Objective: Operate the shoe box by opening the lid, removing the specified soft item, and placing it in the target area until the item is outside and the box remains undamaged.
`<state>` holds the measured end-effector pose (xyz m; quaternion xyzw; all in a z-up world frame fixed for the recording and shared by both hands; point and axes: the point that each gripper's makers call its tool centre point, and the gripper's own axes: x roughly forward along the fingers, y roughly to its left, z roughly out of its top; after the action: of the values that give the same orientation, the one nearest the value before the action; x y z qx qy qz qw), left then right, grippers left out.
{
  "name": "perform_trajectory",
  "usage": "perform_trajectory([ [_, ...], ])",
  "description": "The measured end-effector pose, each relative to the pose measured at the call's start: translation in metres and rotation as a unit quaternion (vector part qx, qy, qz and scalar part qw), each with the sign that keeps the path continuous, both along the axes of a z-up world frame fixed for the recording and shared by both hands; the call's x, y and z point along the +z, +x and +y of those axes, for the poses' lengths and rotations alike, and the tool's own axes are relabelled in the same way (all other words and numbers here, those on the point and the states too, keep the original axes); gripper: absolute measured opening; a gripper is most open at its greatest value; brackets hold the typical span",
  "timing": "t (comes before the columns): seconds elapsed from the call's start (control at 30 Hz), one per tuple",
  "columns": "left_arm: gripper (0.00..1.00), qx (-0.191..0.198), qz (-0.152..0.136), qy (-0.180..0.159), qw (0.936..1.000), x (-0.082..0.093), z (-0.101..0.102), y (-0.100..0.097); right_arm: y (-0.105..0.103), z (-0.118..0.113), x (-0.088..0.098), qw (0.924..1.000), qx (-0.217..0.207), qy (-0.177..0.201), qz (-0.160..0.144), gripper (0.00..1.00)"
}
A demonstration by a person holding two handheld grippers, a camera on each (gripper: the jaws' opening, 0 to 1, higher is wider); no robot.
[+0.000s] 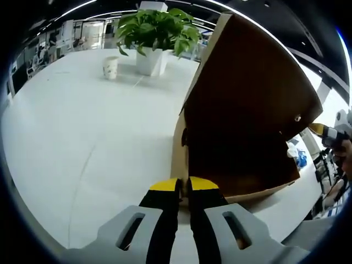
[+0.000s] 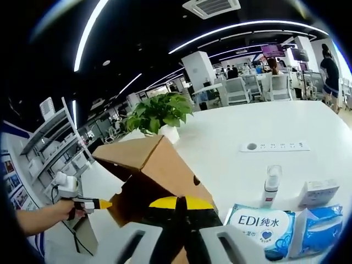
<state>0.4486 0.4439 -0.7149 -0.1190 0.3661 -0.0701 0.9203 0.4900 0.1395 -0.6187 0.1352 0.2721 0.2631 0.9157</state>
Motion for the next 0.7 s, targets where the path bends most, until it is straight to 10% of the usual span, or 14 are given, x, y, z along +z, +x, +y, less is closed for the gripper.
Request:
perform_trajectory([
  [0.7, 0.05, -0.007, 0.000, 0.006, 1.0000, 0.0005, -0.0003, -0.0003, -0.0041, -0.0015, -0.0051, 1.0000, -0.002, 0.005, 0.000, 0.00],
])
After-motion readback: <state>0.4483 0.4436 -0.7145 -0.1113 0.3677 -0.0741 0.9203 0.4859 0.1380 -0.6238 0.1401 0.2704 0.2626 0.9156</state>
